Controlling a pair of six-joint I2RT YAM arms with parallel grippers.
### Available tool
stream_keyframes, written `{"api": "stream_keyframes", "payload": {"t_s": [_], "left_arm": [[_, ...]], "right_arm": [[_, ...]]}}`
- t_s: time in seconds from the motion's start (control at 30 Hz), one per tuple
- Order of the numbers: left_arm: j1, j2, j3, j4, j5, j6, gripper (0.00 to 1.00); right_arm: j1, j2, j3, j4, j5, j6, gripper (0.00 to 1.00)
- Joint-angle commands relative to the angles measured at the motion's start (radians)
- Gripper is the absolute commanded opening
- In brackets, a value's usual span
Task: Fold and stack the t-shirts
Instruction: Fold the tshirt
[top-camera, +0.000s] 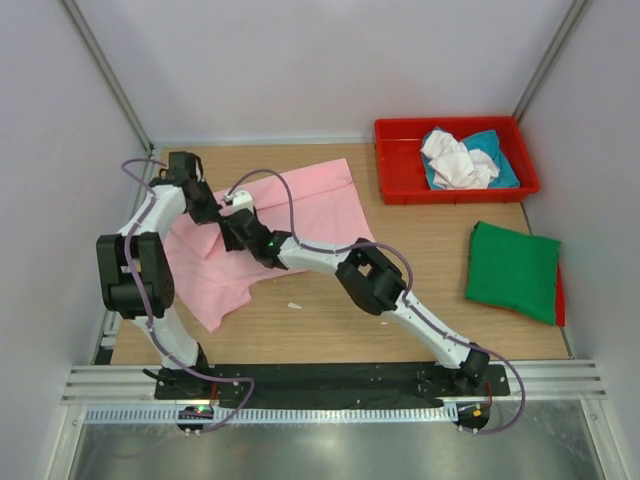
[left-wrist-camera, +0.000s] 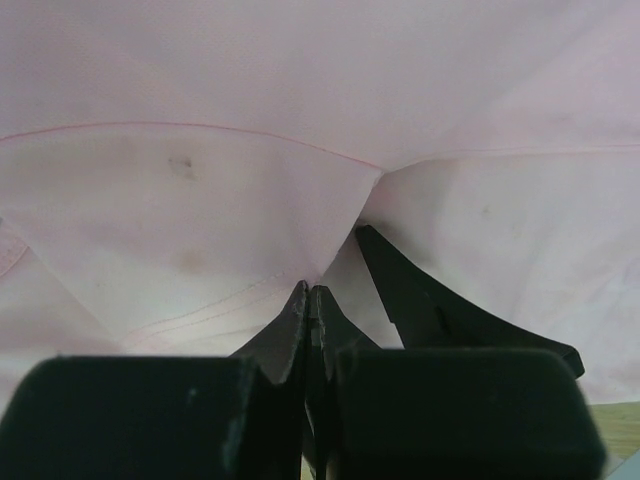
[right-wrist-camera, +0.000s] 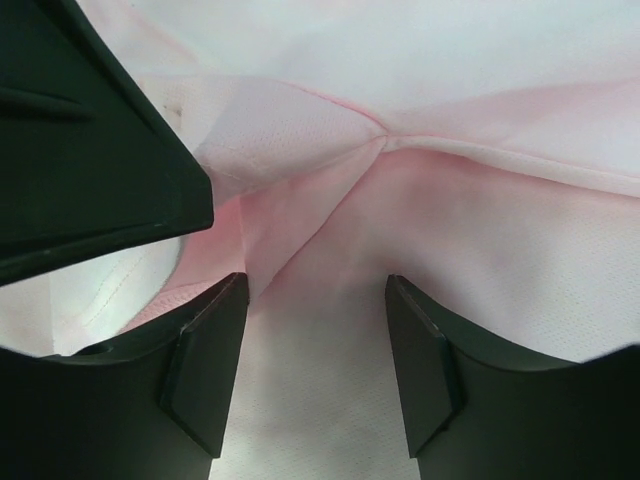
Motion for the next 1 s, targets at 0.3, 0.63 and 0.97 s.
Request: {"api": "stream_keyframes", "payload": {"t_s": [0.3,0.63,0.97], "left_arm": [[0.007,-0.035,-0.030,0.000,0.041,-0.001,0.00],[0.007,-0.039,-0.043,0.002,0.035,0.010,0.03],[0.007,-0.085,-0.104,0.019,0.060,0.008,0.61]], "right_arm": [[0.007,-0.087,-0.127,0.100,0.097,0.000,0.22],[0.007,-0.187,-0.290,0.217,0.082,0.068,0.19],[0.009,-0.226,-0.356,0.292,0.149,0.132,0.23]]}}
